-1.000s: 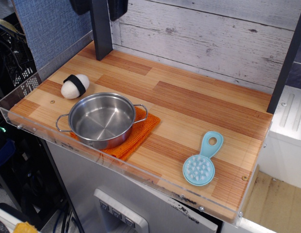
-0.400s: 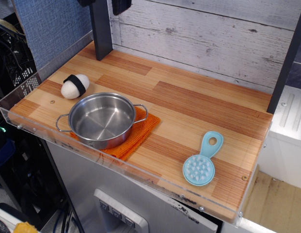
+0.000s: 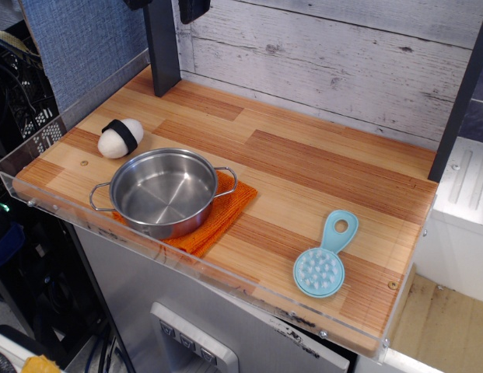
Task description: Place the pot on the orange cloth.
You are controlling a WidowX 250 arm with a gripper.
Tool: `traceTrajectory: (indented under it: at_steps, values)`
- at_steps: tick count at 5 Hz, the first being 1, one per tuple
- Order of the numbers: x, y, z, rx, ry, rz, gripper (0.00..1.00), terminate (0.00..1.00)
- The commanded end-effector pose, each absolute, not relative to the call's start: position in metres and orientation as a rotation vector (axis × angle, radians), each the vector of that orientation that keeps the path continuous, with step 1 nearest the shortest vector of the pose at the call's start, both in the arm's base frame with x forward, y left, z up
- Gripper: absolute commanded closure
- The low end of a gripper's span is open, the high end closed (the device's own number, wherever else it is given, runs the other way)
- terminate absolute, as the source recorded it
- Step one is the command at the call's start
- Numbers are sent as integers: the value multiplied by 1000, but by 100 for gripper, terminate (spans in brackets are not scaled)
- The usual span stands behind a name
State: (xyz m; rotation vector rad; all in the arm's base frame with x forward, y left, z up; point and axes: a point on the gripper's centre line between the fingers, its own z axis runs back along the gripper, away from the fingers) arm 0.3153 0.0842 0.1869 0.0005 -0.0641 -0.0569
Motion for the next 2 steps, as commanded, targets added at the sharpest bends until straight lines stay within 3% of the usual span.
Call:
traceTrajectory:
  at_steps: [1, 2]
  values:
    - [307, 83, 208, 19, -116, -54, 0, 0]
    - [307, 83, 208, 19, -116, -54, 0, 100]
